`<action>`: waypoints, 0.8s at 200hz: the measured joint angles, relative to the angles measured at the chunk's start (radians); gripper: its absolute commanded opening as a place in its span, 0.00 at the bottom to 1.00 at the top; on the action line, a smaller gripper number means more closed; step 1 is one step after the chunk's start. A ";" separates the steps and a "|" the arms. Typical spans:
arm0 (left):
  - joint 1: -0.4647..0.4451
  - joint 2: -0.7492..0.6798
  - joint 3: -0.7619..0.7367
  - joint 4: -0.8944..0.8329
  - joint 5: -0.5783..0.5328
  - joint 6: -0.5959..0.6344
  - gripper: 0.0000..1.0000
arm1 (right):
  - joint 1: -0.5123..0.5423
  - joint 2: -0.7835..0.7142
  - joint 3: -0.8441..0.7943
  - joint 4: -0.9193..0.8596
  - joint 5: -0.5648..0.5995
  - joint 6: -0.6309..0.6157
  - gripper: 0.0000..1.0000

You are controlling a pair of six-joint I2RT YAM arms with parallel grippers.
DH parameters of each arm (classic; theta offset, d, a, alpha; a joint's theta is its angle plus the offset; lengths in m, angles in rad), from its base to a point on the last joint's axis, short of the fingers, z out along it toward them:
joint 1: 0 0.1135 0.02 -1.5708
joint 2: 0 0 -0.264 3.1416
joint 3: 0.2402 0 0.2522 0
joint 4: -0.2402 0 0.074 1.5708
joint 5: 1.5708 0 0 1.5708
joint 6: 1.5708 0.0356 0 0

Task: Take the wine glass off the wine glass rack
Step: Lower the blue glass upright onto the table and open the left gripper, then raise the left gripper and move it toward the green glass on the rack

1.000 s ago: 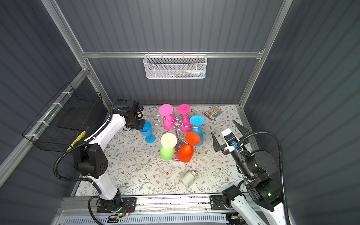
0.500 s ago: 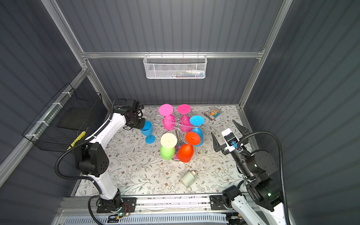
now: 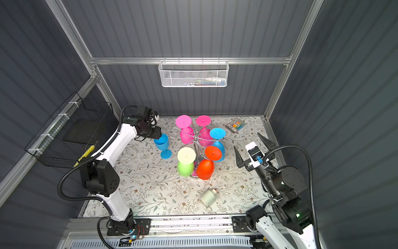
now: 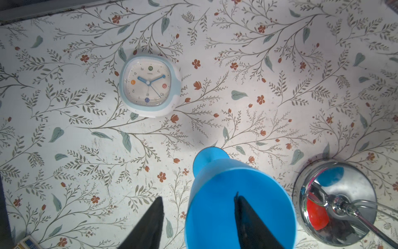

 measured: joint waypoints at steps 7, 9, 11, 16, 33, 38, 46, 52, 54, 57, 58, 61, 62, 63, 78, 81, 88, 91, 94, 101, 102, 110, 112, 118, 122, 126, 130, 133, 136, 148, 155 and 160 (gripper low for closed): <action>0.005 -0.016 0.003 0.000 0.002 -0.004 0.58 | 0.000 0.000 0.000 0.000 0.002 0.002 0.99; 0.006 -0.021 0.003 0.000 0.003 -0.005 0.58 | 0.000 0.000 0.000 0.000 0.003 0.002 0.99; 0.007 -0.024 0.003 0.000 0.003 -0.005 0.58 | 0.000 0.000 0.000 0.000 0.003 0.002 0.99; 0.011 -0.039 0.004 0.000 0.005 -0.009 0.58 | 0.000 0.000 0.000 0.000 0.003 0.004 0.99; 0.019 -0.094 0.007 0.000 0.008 -0.024 0.61 | 0.000 0.000 0.000 0.000 0.005 0.008 0.99; 0.020 -0.111 0.007 0.001 0.009 -0.030 0.61 | 0.000 0.000 0.000 -0.001 0.005 0.009 0.99; 0.021 -0.142 0.008 0.002 0.013 -0.039 0.61 | 0.000 0.000 0.000 -0.001 0.006 0.011 0.99; 0.021 -0.164 0.008 0.002 0.017 -0.046 0.62 | 0.000 0.000 0.000 0.000 0.006 0.012 0.99; 0.021 -0.171 0.008 0.003 0.019 -0.048 0.62 | 0.000 0.000 0.000 -0.001 0.006 0.012 0.99; 0.023 -0.183 0.008 0.004 0.021 -0.054 0.62 | 0.000 0.000 0.000 0.000 0.006 0.012 0.99; 0.023 -0.186 0.008 0.004 0.021 -0.055 0.62 | 0.000 0.000 0.000 0.000 0.006 0.012 0.99; 0.024 -0.197 0.008 0.005 0.024 -0.058 0.62 | 0.000 0.000 0.000 -0.001 0.006 0.013 0.99; 0.024 -0.203 0.008 0.006 0.026 -0.061 0.62 | 0.000 0.000 0.000 0.000 0.006 0.013 0.99; 0.024 -0.206 0.008 0.006 0.026 -0.062 0.62 | 0.000 0.000 0.000 0.000 0.006 0.013 0.99; 0.024 -0.263 0.008 0.011 0.041 -0.086 0.62 | 0.000 0.000 0.000 0.000 0.006 0.016 0.99; 0.024 -0.274 0.008 0.013 0.044 -0.090 0.62 | 0.000 0.000 0.000 0.000 0.006 0.017 0.99; 0.024 -0.300 0.008 0.018 0.053 -0.101 0.63 | 0.000 0.000 0.000 0.000 0.006 0.020 0.99; 0.024 -0.309 0.007 0.020 0.058 -0.105 0.63 | 0.000 0.000 0.000 -0.001 0.006 0.021 0.99; 0.024 -0.319 0.007 0.022 0.060 -0.109 0.63 | 0.000 0.000 0.000 -0.001 0.006 0.022 0.99; 0.024 -0.343 0.006 0.027 0.073 -0.119 0.63 | 0.000 0.000 0.000 -0.001 0.006 0.024 0.99; 0.024 -0.346 0.006 0.028 0.074 -0.120 0.63 | 0.000 0.000 0.000 -0.001 0.006 0.025 0.99; 0.024 -0.373 0.004 0.035 0.090 -0.133 0.63 | 0.000 0.000 0.000 -0.001 0.006 0.030 0.99; 0.024 -0.380 0.002 0.038 0.094 -0.137 0.63 | 0.000 0.000 0.000 -0.001 0.006 0.031 0.99; 0.024 -0.399 -0.003 0.045 0.106 -0.146 0.63 | 0.000 0.000 0.000 -0.001 0.006 0.033 0.99; 0.024 -0.411 -0.009 0.051 0.113 -0.151 0.63 | 0.000 0.000 0.000 -0.001 0.006 0.034 0.99; 0.024 -0.426 -0.018 0.057 0.123 -0.159 0.63 | 0.000 0.000 0.000 0.000 0.006 0.037 0.99; 0.024 -0.439 -0.026 0.061 0.133 -0.166 0.63 | 0.000 0.000 0.000 0.000 0.006 0.038 0.99; 0.024 -0.449 -0.034 0.065 0.140 -0.170 0.63 | 0.000 0.000 0.000 0.000 0.006 0.039 0.99; 0.024 -0.459 -0.043 0.069 0.148 -0.175 0.63 | 0.000 0.000 0.000 0.000 0.006 0.041 0.99; 0.024 -0.499 -0.083 0.083 0.182 -0.196 0.63 | 0.000 0.000 0.000 0.000 0.004 0.050 0.99; 0.024 -0.519 -0.105 0.089 0.203 -0.208 0.63 | 0.000 0.000 0.000 0.000 0.002 0.056 0.99; 0.024 -0.531 -0.118 0.092 0.217 -0.217 0.63 | 0.000 0.000 0.000 0.000 0.002 0.059 0.99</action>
